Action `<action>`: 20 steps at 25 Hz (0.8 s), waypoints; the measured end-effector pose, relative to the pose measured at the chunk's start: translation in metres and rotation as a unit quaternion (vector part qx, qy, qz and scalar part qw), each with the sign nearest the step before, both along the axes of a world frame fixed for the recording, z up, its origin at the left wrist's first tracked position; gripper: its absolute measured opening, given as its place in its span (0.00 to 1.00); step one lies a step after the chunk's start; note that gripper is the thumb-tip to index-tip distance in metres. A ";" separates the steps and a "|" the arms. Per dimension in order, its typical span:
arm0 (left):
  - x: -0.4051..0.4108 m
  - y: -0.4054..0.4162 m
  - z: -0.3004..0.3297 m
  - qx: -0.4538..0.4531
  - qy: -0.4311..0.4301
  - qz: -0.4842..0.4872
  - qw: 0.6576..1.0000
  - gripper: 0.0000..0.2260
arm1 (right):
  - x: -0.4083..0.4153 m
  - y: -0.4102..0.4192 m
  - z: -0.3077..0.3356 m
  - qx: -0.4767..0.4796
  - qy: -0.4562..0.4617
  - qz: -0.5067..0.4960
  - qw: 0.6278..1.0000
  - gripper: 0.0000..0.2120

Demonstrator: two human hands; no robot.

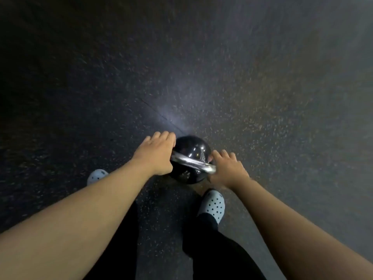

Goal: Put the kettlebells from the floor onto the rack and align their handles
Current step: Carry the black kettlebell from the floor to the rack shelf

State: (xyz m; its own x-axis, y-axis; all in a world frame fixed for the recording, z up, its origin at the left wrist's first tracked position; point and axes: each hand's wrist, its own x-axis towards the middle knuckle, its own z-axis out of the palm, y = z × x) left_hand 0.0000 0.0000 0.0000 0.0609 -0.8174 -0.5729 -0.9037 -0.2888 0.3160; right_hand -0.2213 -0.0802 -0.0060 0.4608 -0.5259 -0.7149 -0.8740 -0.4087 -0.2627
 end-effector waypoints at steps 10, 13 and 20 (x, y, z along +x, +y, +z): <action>0.025 -0.002 -0.068 0.071 0.164 -0.030 0.983 0.09 | 0.040 0.000 -0.042 0.042 -0.040 0.009 0.998 0.06; 0.065 0.000 -0.022 0.049 0.193 0.037 0.979 0.09 | 0.086 -0.017 0.008 0.054 -0.071 0.001 0.996 0.09; 0.221 0.008 0.120 -0.042 0.196 0.184 0.962 0.07 | 0.275 -0.056 0.146 0.064 -0.137 0.079 0.985 0.09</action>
